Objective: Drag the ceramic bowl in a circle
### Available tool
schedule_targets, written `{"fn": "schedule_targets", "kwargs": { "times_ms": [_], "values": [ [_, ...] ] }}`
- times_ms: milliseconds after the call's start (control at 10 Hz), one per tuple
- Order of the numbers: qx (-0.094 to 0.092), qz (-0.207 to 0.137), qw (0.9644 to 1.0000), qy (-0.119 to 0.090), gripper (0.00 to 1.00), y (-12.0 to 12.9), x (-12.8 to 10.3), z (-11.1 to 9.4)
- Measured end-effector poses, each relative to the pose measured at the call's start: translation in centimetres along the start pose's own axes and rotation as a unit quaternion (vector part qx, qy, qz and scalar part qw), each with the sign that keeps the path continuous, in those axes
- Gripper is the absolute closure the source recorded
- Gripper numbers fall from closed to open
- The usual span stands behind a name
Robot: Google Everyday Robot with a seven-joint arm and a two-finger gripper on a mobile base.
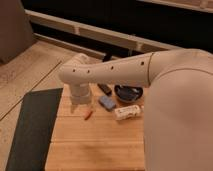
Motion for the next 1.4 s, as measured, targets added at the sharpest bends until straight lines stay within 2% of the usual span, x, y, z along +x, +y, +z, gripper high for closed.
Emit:
{"fn": "schedule_targets", "kwargs": {
  "times_ms": [600,900,1000,1100,1200,1400],
  "values": [
    [0.001,-0.001,1.0000,-0.003,0.35,0.0,-0.1,-0.1],
    [0.027,0.004,0.9977,-0.061,0.35,-5.7,-6.7,-2.0],
    [0.031,0.009,0.9966,-0.077,0.35,-7.6,-8.5,-2.8],
    [0.032,0.018,0.9941,-0.102,0.35,-10.6,-11.3,-4.1],
    [0.035,0.022,0.9930,-0.110,0.35,-11.7,-12.1,-4.6],
    [0.030,0.019,0.9932,-0.111,0.35,-11.2,-12.2,-4.7]
  ]
}}
